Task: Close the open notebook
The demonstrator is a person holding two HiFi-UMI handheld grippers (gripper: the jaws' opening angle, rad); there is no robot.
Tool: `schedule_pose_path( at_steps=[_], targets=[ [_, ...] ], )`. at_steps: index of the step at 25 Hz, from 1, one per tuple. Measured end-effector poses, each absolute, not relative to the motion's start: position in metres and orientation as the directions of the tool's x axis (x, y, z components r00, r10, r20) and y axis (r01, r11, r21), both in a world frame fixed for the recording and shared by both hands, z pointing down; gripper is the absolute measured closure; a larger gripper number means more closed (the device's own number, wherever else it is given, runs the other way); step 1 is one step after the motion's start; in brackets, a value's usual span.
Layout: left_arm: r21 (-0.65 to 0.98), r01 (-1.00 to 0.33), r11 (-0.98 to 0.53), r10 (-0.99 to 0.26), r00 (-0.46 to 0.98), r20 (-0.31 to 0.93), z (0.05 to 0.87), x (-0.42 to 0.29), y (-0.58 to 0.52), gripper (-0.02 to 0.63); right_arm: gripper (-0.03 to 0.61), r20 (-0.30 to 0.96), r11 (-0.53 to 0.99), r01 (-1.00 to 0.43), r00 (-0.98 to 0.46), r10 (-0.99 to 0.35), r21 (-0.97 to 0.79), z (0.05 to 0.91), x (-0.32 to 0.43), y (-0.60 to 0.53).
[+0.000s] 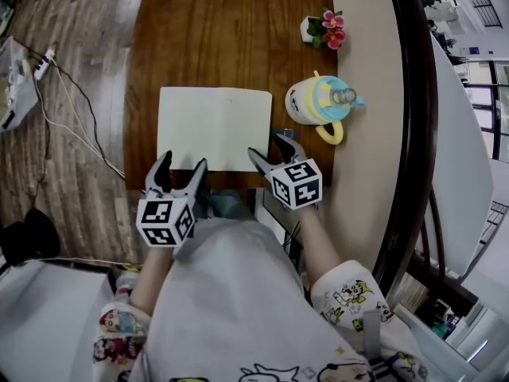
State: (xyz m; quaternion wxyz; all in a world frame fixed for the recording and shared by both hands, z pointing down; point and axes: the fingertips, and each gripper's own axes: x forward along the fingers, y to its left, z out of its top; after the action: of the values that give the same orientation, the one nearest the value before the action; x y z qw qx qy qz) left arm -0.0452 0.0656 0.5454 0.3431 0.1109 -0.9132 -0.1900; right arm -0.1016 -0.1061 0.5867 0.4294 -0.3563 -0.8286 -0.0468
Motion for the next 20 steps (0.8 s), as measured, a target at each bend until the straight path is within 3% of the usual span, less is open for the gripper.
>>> schedule_pose_path(
  at_steps=[20],
  targets=[
    [0.528,0.024,0.849,-0.351,-0.722,0.596,0.564,-0.028,0.061,0.288,0.310,0.850,0.730,0.647,-0.240,0.469,-0.220,0.608,-0.108,-0.111]
  ],
)
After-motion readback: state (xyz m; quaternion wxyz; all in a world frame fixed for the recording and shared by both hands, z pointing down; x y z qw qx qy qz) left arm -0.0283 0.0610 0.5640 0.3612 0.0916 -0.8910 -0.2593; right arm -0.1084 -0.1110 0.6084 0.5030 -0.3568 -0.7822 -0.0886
